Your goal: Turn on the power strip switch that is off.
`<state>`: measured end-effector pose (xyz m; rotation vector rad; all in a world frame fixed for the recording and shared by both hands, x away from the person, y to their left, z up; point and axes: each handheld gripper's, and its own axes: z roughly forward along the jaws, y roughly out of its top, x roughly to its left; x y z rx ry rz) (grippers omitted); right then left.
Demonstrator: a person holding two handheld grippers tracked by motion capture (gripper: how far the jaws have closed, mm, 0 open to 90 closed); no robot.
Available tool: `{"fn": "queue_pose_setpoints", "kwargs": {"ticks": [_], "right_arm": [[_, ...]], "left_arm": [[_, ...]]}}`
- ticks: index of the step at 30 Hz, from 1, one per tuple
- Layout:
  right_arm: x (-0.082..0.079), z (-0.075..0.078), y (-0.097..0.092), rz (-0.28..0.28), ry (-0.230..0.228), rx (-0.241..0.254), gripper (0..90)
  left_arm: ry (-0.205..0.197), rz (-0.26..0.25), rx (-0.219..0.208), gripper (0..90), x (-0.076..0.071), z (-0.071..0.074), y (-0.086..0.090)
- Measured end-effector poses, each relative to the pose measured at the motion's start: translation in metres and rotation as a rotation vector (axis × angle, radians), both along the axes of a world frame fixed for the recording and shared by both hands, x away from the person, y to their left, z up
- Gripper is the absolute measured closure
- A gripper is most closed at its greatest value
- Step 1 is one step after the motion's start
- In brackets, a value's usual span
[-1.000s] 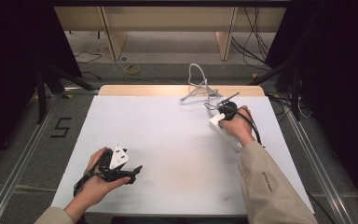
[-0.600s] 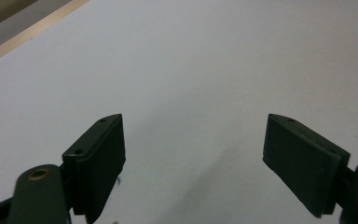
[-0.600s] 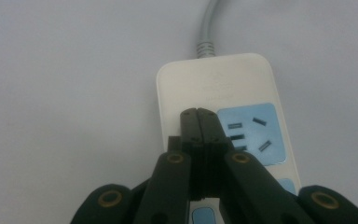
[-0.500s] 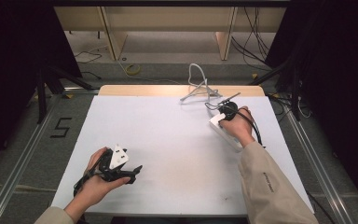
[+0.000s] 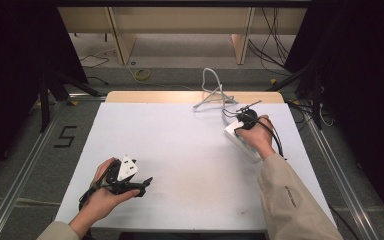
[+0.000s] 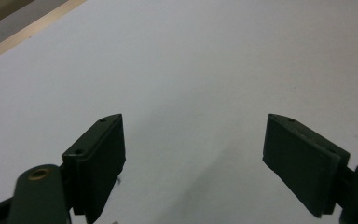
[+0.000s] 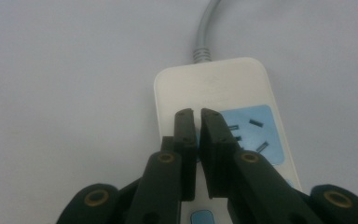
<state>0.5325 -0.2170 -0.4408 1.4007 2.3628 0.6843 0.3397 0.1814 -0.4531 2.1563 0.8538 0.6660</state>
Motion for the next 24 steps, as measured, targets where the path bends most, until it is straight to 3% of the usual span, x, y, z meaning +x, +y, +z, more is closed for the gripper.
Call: {"fn": "queue_pose_setpoints", "kwargs": {"ticks": [12,24], "right_arm": [[-0.013,0.01,-0.005,0.021,-0.055,0.039,77.8],[-0.037,0.015,-0.01,0.054,-0.09,0.082,68.8]], "left_arm": [[0.001,0.002,0.001,20.6,0.0,0.0,0.0],[0.005,0.003,0.004,20.6,0.0,0.0,0.0]]}}
